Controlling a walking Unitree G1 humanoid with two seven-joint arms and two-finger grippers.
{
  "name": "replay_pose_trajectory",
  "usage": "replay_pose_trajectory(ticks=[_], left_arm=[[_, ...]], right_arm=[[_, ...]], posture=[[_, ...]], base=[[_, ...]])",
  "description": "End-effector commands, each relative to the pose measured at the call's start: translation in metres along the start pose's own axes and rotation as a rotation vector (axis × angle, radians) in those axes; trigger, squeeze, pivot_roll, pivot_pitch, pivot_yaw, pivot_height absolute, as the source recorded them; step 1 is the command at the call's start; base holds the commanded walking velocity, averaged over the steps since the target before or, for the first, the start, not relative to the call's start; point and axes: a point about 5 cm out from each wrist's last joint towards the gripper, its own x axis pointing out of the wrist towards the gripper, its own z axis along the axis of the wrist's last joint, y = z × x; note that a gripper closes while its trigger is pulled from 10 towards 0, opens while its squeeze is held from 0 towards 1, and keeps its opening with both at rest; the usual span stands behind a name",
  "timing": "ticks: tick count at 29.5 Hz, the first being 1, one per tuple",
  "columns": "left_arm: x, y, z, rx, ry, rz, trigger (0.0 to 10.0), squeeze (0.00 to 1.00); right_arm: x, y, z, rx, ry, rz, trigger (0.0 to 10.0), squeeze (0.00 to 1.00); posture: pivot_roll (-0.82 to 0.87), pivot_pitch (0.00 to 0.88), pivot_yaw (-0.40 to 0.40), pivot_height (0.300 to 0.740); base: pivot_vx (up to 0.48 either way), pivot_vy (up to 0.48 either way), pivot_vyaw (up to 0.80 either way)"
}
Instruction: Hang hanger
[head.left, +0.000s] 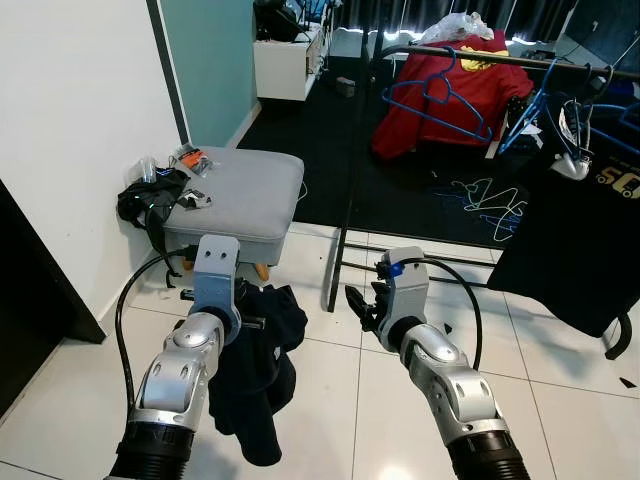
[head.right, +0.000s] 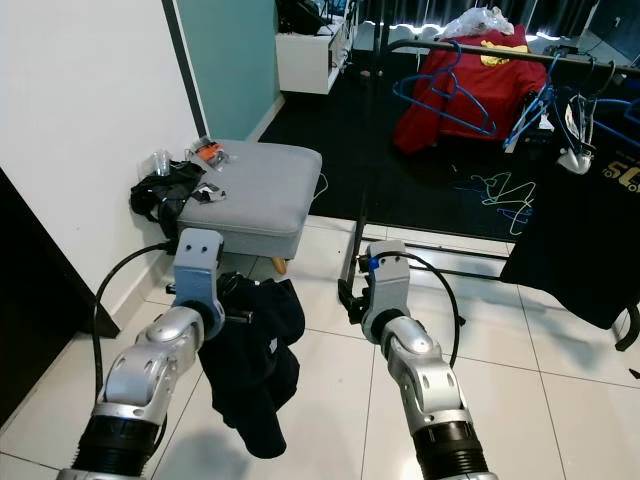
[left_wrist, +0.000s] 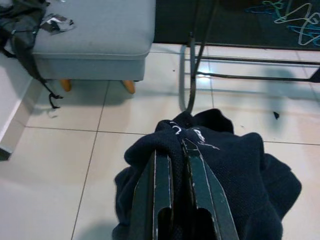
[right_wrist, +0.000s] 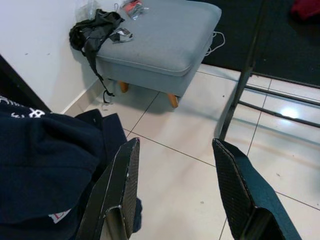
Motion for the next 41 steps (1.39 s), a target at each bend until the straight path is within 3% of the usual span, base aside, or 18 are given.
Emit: replay_pose_trajectory(ticks=[1,41], left_arm=[[-0.0014,0.0002,0.0022,0.016,-0.022,0.003,10.0,0.0],[-0.0005,0.0015,0.0008,-0.023,-0.001,0.019,10.0,0.0]], right_arm=[[-0.0008,-0.0027,-0.0041,-0.002,0.009,-0.009,10.0,0.0],[0.0,-0.0029,-0.0054,-0.008,0.016,-0.01,10.0,0.0]], posture=[[-0.02,0.036,0.0,0.74],[-0.02,0.04,-0.004,0.74]], base=[[0.0,-0.48,0.0],[0.0,0.033,0.0]])
